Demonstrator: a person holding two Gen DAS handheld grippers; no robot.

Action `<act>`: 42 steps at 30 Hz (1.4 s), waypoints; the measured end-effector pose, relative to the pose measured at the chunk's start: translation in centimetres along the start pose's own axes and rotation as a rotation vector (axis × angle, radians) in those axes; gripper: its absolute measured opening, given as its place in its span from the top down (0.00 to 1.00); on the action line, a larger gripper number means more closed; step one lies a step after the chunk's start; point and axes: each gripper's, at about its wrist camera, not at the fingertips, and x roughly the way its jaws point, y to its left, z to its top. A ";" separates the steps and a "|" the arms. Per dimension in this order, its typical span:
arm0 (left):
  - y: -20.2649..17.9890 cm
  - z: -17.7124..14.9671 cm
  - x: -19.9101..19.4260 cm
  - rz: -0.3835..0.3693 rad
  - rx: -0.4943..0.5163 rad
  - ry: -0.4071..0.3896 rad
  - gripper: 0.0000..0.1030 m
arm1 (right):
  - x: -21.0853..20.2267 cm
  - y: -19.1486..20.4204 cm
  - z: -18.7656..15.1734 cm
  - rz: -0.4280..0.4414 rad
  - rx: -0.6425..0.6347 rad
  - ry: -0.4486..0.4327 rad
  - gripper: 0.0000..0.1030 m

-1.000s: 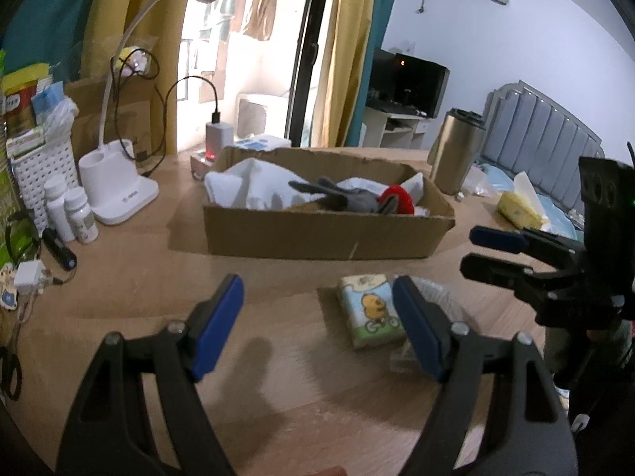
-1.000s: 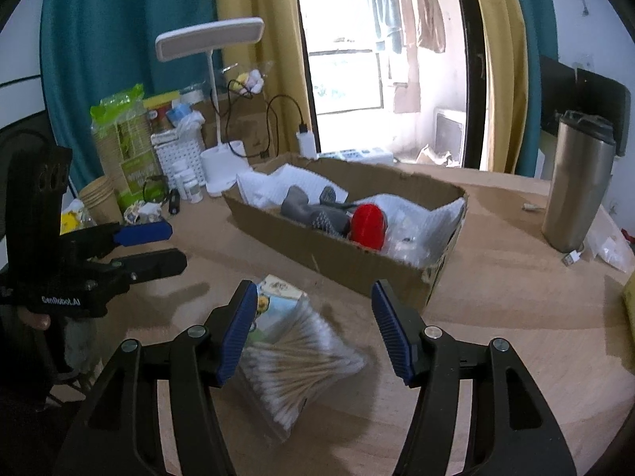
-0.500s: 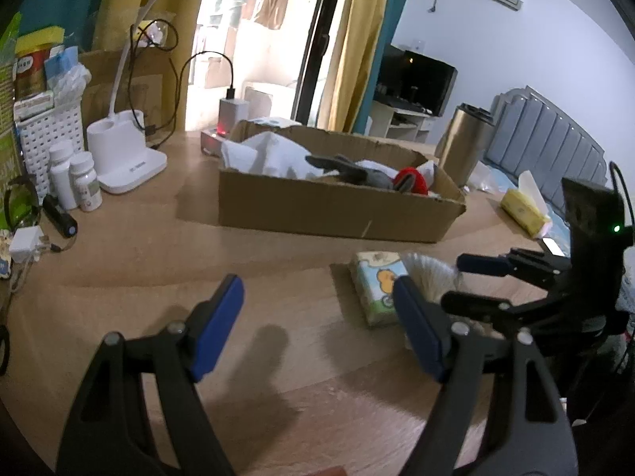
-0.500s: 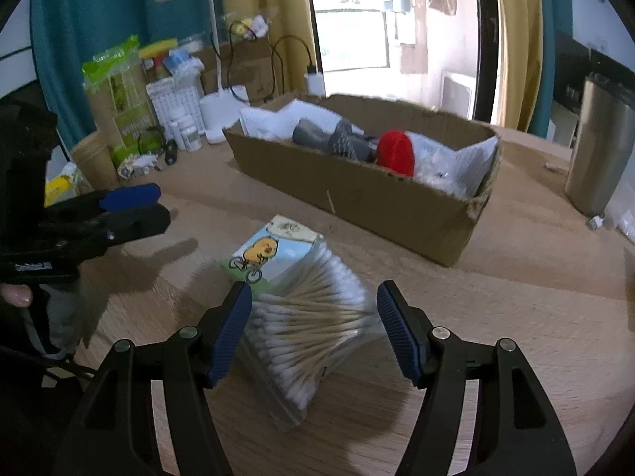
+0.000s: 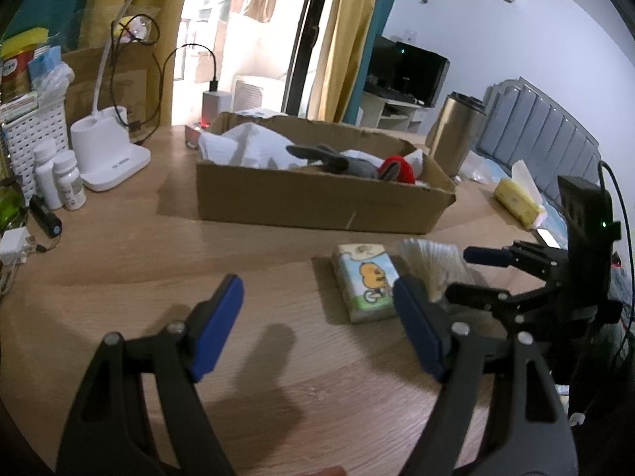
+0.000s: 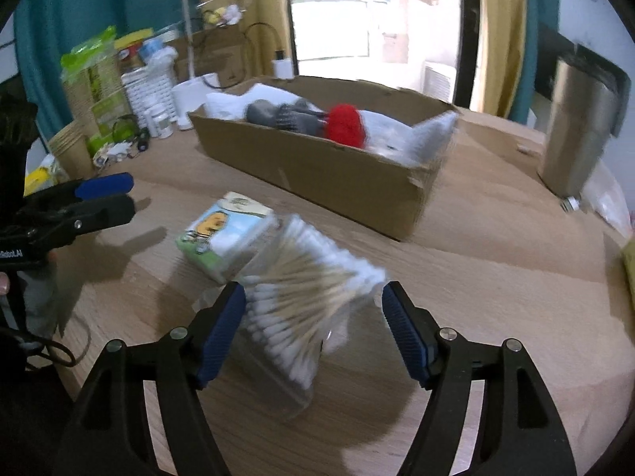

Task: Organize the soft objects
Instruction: 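Move both tools back toward the cotton swab bag and tissue pack, then grasp the cartoon tissue pack with the left tool while the right tool grasps the cotton swab bag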

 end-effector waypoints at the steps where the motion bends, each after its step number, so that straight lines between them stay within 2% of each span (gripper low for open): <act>1: -0.1 0.0 0.1 -0.001 0.002 0.003 0.23 | -0.2 -0.3 -0.1 -0.004 0.008 0.000 0.28; 6: -0.6 0.1 0.5 -0.007 0.006 0.009 0.23 | -1.2 -2.2 -0.3 -0.042 0.057 -0.004 0.28; 12: -1.6 0.1 1.3 -0.012 0.026 0.025 0.23 | -0.8 -1.4 0.7 -0.004 0.077 -0.022 0.27; 19: -2.9 0.2 2.4 -0.020 0.063 0.053 0.23 | 1.0 -0.7 1.3 0.026 0.088 0.001 0.25; 25: -4.3 0.5 4.3 -0.023 0.097 0.103 0.23 | 1.8 -0.9 1.1 -0.009 0.081 0.054 0.27; 28: -5.0 0.5 5.5 -0.018 0.108 0.140 0.23 | 1.8 -0.9 1.0 -0.014 0.074 0.054 0.40; 34: -6.2 0.4 7.3 0.002 0.143 0.190 0.23 | 1.5 -1.3 0.8 0.004 0.092 0.039 0.48; 39: -6.7 0.6 7.8 0.019 0.164 0.187 0.25 | 0.9 -1.5 0.8 -0.007 0.103 0.010 0.52; 42: -6.9 0.5 7.9 0.018 0.171 0.191 0.36 | 0.8 -1.5 0.8 0.002 0.100 0.000 0.53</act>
